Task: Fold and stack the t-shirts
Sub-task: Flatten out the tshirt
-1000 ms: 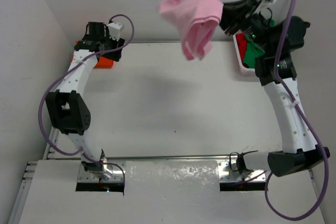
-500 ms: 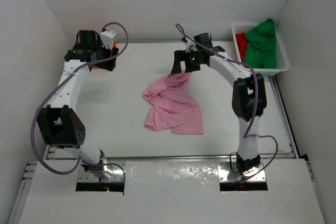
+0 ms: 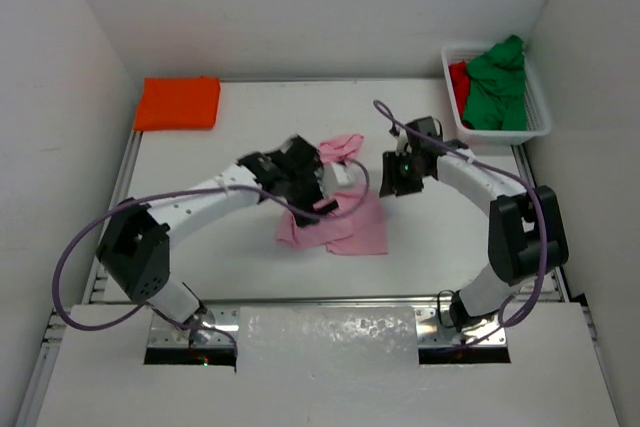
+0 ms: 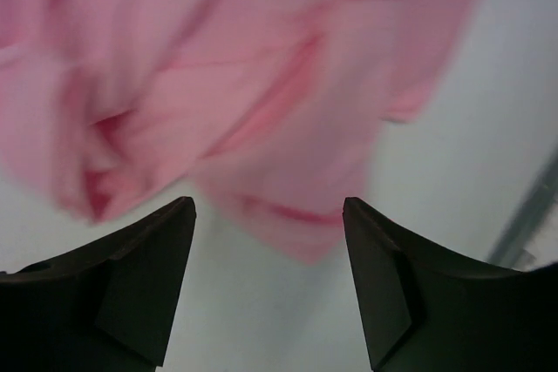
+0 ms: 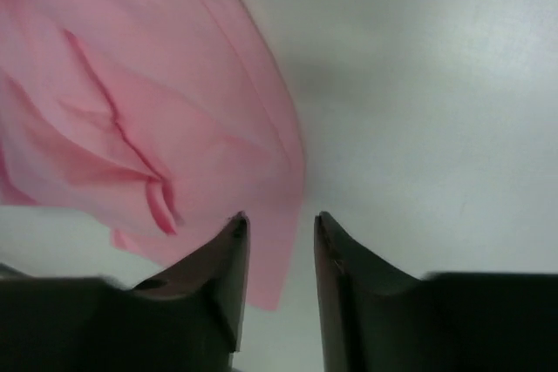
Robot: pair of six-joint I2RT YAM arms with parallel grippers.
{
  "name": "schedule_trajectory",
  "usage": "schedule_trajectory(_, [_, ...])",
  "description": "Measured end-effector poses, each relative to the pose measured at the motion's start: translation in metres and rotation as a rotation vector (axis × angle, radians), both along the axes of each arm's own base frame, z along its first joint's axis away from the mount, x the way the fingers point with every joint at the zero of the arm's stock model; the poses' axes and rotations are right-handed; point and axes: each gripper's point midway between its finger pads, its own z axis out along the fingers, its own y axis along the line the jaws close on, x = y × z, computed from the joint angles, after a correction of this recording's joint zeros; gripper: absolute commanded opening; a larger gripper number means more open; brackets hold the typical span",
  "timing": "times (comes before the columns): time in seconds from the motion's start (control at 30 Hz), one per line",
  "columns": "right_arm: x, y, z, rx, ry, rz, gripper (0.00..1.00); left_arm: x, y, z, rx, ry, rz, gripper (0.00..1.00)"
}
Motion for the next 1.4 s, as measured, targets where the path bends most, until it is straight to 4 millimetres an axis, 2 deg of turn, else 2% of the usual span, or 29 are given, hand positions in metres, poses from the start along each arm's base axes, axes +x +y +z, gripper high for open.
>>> schedule_trajectory(0.07, [-0.032,-0.007,-0.027,-0.021,0.078,-0.017,0.60,-0.040,-0.025,-0.021,0.047,0.032,-0.138,0.73])
schedule_trajectory(0.13, [-0.062,-0.012,-0.051,-0.041,0.137,-0.035,0.70,-0.063,-0.039,-0.037,0.088,0.041,-0.219,0.74])
schedule_trajectory(0.2, [-0.086,-0.014,-0.066,-0.054,0.181,-0.046,0.73,-0.065,-0.042,-0.047,0.114,0.030,-0.229,0.74])
schedule_trajectory(0.27, [-0.100,-0.012,-0.075,-0.071,0.200,-0.050,0.73,-0.059,-0.042,-0.059,0.136,0.011,-0.217,0.75])
schedule_trajectory(0.4, [-0.092,0.002,-0.077,-0.081,0.135,-0.055,0.70,-0.043,-0.043,-0.081,0.174,-0.026,-0.145,0.74])
schedule_trajectory(0.47, [-0.087,0.007,-0.077,-0.072,0.105,-0.075,0.60,-0.037,-0.048,-0.087,0.168,-0.038,-0.107,0.74])
schedule_trajectory(0.57, [-0.079,0.010,-0.080,-0.048,0.067,-0.142,0.49,-0.031,-0.059,-0.088,0.129,-0.049,-0.057,0.74])
schedule_trajectory(0.67, [-0.073,0.014,-0.080,-0.014,0.030,-0.202,0.42,-0.032,-0.074,-0.087,0.079,-0.049,-0.034,0.74])
schedule_trajectory(0.77, [-0.068,0.026,-0.081,0.017,0.003,-0.231,0.30,-0.039,-0.086,-0.097,0.053,-0.014,-0.021,0.74])
schedule_trajectory(0.8, [-0.066,0.030,-0.081,0.030,-0.002,-0.238,0.22,-0.040,-0.088,-0.102,0.055,-0.001,-0.016,0.74])
schedule_trajectory(0.87, [-0.064,0.037,-0.083,0.055,-0.007,-0.256,0.10,-0.045,-0.089,-0.114,0.066,0.031,-0.009,0.73])
schedule_trajectory(0.9, [-0.064,0.038,-0.083,0.067,-0.009,-0.266,0.00,-0.045,-0.089,-0.119,0.071,0.040,0.000,0.65])
schedule_trajectory(0.97, [-0.063,0.040,-0.085,0.090,-0.009,-0.291,0.00,-0.043,-0.091,-0.121,0.065,0.047,0.021,0.43])
schedule_trajectory(1.0, [-0.063,0.041,-0.084,0.101,-0.009,-0.302,0.00,-0.040,-0.092,-0.121,0.064,0.036,0.033,0.26])
schedule_trajectory(1.03, [-0.063,0.041,-0.084,0.109,-0.011,-0.308,0.00,-0.037,-0.094,-0.121,0.062,0.027,0.045,0.18])
schedule_trajectory(1.07, [-0.062,0.041,-0.084,0.115,-0.012,-0.314,0.00,-0.033,-0.093,-0.121,0.064,0.017,0.054,0.05])
schedule_trajectory(1.1, [-0.062,0.041,-0.084,0.121,-0.013,-0.322,0.00,-0.031,-0.091,-0.121,0.067,0.011,0.062,0.01])
schedule_trajectory(1.2, [-0.064,0.036,-0.084,0.153,-0.015,-0.347,0.00,-0.021,-0.085,-0.118,0.065,0.021,0.094,0.01])
schedule_trajectory(1.23, [-0.066,0.033,-0.084,0.167,-0.012,-0.356,0.00,-0.017,-0.081,-0.116,0.057,0.032,0.109,0.05])
schedule_trajectory(1.27, [-0.068,0.029,-0.084,0.180,-0.009,-0.371,0.00,-0.013,-0.077,-0.113,0.048,0.043,0.125,0.19])
schedule_trajectory(1.3, [-0.071,0.022,-0.083,0.186,-0.011,-0.387,0.00,-0.009,-0.072,-0.107,0.029,0.055,0.134,0.24])
schedule_trajectory(1.37, [-0.074,0.012,-0.083,0.191,-0.014,-0.407,0.00,-0.007,-0.067,-0.096,-0.001,0.079,0.139,0.23])
schedule_trajectory(1.4, [-0.075,0.008,-0.083,0.187,-0.018,-0.410,0.00,-0.003,-0.064,-0.083,-0.031,0.070,0.147,0.20])
